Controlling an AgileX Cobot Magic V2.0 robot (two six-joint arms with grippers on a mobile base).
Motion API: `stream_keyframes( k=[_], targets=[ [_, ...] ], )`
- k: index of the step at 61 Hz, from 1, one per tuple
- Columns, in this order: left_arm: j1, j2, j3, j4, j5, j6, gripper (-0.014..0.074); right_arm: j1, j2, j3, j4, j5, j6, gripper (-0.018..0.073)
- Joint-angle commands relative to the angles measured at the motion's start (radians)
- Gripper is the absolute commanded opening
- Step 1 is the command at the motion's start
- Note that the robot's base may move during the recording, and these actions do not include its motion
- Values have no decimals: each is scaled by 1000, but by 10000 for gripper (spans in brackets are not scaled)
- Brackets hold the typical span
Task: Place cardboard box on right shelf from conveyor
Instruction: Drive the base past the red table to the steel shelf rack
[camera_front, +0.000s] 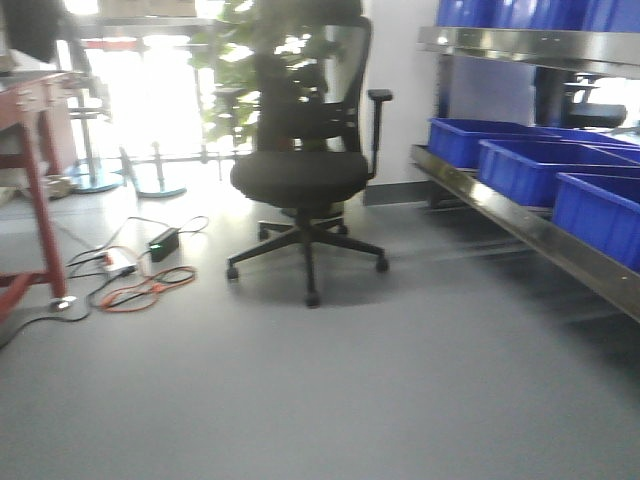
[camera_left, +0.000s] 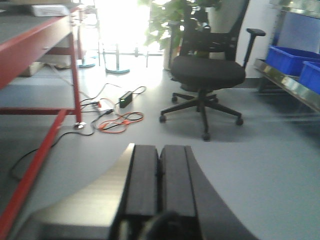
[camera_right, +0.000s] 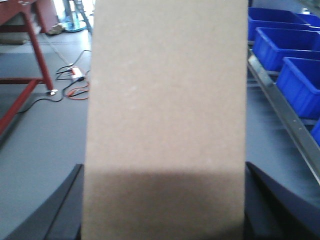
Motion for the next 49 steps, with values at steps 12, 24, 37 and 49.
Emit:
stream_keyframes(
  k=[12,24,37,49],
  targets=[
    [0,-17,10,-6,-85,0,-116,-6,18,-25,-16,-97,-10,256],
    [0,-17,10,-6,-85,0,-116,-6,18,-25,-16,-97,-10,256],
    [0,-17,10,-6,-85,0,-116,-6,18,-25,-16,-97,-10,256],
    [0,-17,10,-6,-85,0,-116,-6,18,-25,-16,-97,-10,256]
  ],
)
